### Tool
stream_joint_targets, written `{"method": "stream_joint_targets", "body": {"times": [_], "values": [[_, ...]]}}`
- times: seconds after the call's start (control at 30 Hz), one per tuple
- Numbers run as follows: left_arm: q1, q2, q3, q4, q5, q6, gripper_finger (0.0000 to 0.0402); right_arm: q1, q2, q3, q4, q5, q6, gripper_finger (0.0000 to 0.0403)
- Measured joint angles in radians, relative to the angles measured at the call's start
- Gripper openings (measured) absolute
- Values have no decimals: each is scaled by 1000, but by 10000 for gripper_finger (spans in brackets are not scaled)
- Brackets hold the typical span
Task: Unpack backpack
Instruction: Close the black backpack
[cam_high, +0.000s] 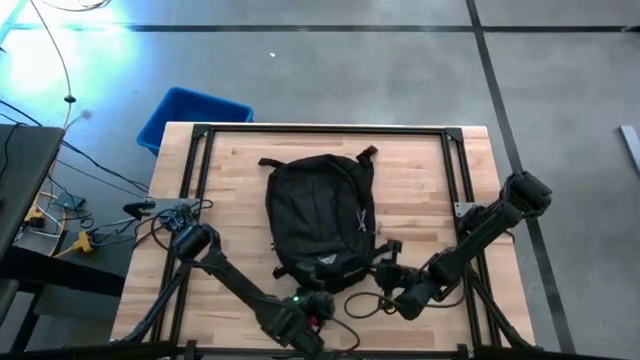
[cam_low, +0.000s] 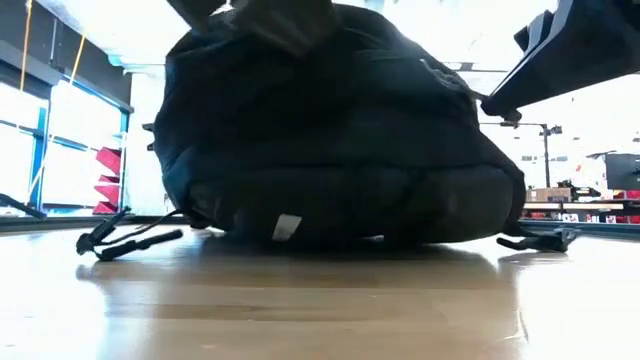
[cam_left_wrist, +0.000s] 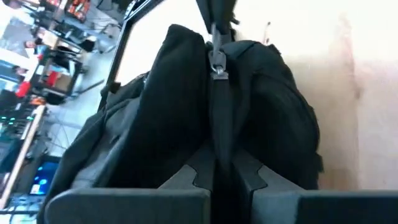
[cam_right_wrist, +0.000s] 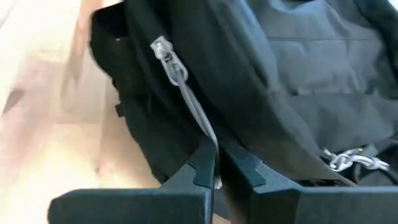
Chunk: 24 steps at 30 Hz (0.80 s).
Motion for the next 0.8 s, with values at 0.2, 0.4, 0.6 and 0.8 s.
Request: {"method": "stream_joint_targets", "body": {"times": [0.2, 0.4, 0.6, 0.8], "values": [[-52, -20, 2, -89, -9, -60, 0, -1, 9, -20, -127, 11, 40, 1], [-82, -20, 6, -267, -61, -282, 0, -1, 0, -107, -210, 53, 246, 1], [-88, -28, 6, -223, -82, -239, 0, 33, -24, -112, 176, 81, -14, 0], [-88, -29, 6, -64, -100, -24, 0, 66, 3, -172, 846, -107, -430, 0]]}}
